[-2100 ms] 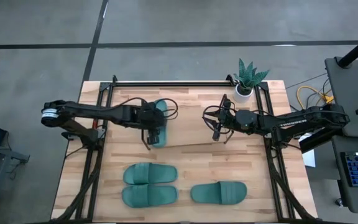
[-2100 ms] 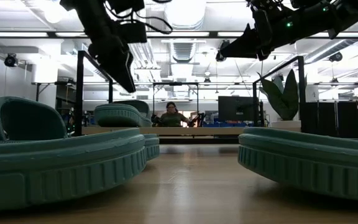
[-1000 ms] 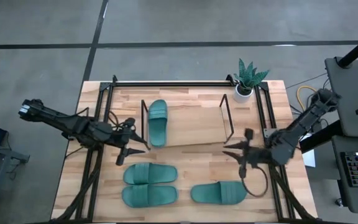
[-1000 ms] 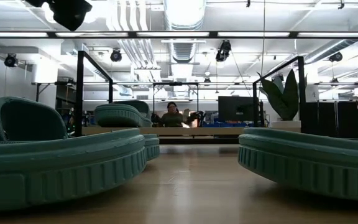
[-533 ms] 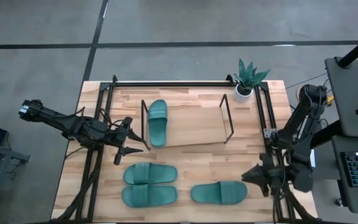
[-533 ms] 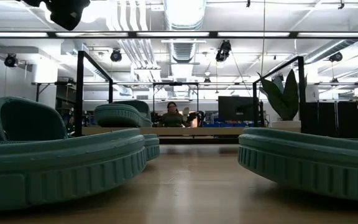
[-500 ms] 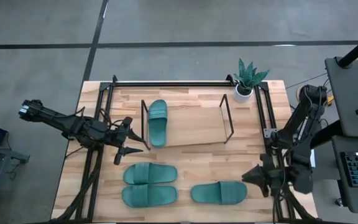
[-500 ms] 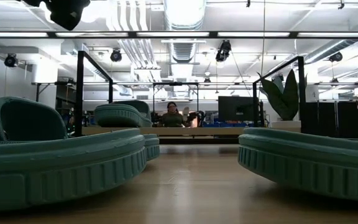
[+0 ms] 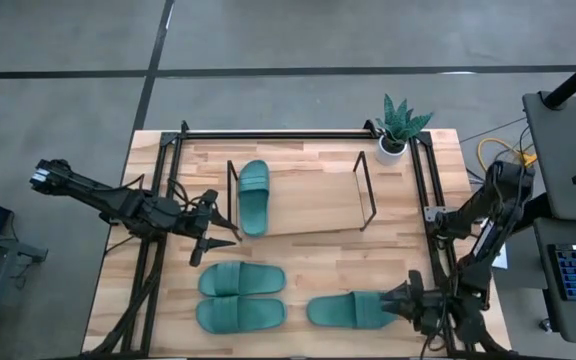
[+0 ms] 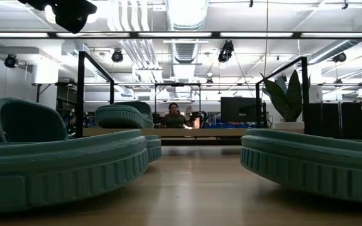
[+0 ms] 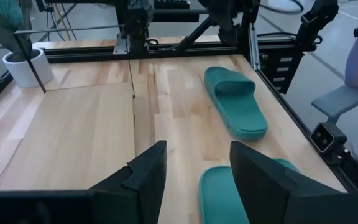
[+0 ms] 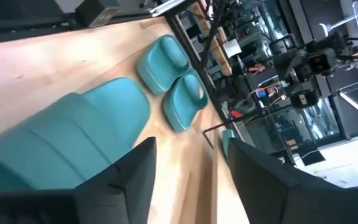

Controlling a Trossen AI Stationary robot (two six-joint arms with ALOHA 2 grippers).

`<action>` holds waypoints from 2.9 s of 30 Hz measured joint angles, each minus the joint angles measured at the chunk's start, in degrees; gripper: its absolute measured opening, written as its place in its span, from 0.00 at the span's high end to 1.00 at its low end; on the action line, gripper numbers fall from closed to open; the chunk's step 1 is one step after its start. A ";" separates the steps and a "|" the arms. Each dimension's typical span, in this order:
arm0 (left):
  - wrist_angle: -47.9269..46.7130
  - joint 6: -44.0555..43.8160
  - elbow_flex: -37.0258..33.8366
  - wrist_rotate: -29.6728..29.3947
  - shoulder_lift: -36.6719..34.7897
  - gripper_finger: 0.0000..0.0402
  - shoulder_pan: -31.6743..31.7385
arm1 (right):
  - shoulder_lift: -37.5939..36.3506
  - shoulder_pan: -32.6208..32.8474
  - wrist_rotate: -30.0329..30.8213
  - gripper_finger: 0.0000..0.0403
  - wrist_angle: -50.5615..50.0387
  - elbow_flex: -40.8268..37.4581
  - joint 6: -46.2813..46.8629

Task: Pick and place slides into the shelf
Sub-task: Put the green slipper on the shelf

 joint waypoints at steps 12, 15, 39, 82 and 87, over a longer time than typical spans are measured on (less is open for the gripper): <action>0.46 -0.07 0.00 -0.01 2.20 0.60 0.00 | 5.51 4.41 -4.53 0.50 -6.13 5.64 21.82; 0.46 -0.07 0.00 -0.09 2.41 0.60 0.02 | 5.37 4.50 -11.22 0.50 -12.28 6.52 31.15; 0.70 -0.04 0.02 -1.49 4.29 0.60 0.04 | 10.71 -0.69 -13.89 0.50 -25.07 6.66 36.36; 2.37 0.15 0.00 -1.36 9.42 0.60 0.02 | 12.44 -13.74 -19.50 0.50 -10.74 6.66 27.11; 2.00 0.17 0.00 -1.36 10.26 0.60 0.02 | 15.47 -14.99 -21.94 0.50 -4.60 6.66 24.05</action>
